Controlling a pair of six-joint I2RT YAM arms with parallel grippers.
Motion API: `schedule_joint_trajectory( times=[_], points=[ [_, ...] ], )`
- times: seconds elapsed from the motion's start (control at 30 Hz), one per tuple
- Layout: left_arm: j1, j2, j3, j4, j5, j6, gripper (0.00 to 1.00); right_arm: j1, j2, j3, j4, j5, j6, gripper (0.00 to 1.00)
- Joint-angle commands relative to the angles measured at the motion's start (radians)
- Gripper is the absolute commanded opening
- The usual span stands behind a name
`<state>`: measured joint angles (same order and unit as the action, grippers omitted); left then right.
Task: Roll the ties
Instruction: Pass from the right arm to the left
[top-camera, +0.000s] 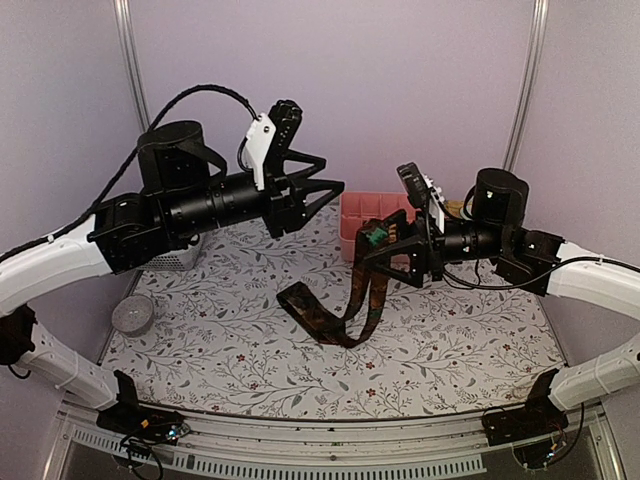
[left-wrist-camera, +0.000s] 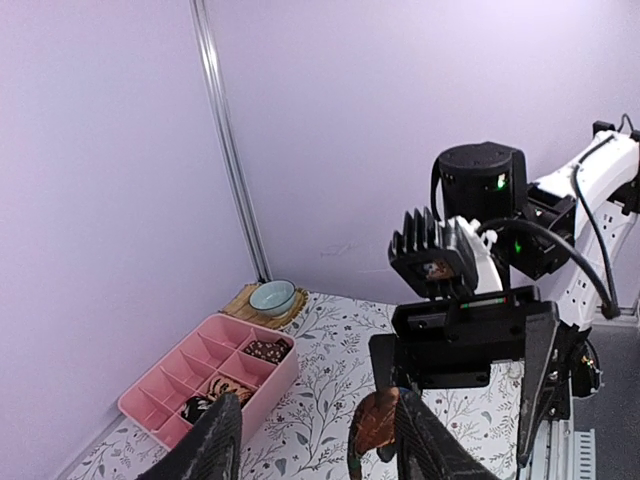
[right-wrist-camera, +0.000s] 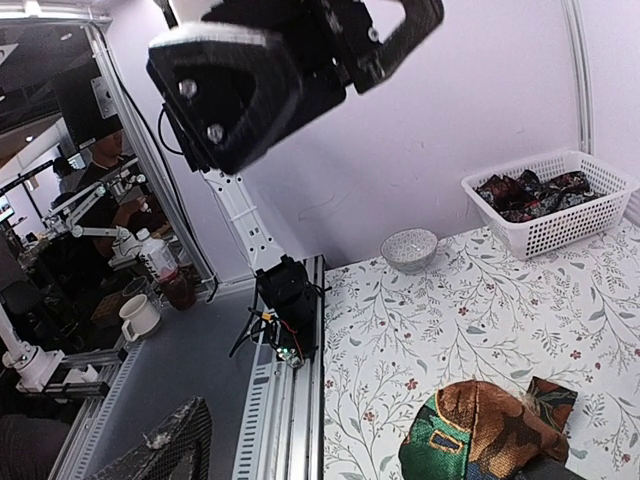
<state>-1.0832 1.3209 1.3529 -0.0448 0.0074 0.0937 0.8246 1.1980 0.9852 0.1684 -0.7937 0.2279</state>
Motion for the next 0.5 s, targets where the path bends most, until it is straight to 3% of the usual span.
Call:
schedule_joint_trajectory(
  times=[0.0, 0.23, 0.4, 0.47],
  points=[
    [0.027, -0.022, 0.019, 0.019, -0.023, -0.013, 0.53, 0.004, 0.002, -0.014, 0.021, 0.005, -0.025, 0.76],
    [0.028, -0.076, -0.133, 0.044, 0.148, 0.036, 0.81, 0.004, 0.028, 0.004, 0.059, -0.044, 0.023, 0.75],
    [0.026, -0.087, -0.236, 0.092, 0.139, 0.032, 0.98, 0.004, 0.039, 0.064, 0.033, -0.066, 0.066, 0.75],
    [0.025, -0.073, -0.268, 0.142, 0.157, 0.016, 1.00, 0.004, 0.046, 0.081, 0.045, -0.079, 0.092, 0.75]
  ],
)
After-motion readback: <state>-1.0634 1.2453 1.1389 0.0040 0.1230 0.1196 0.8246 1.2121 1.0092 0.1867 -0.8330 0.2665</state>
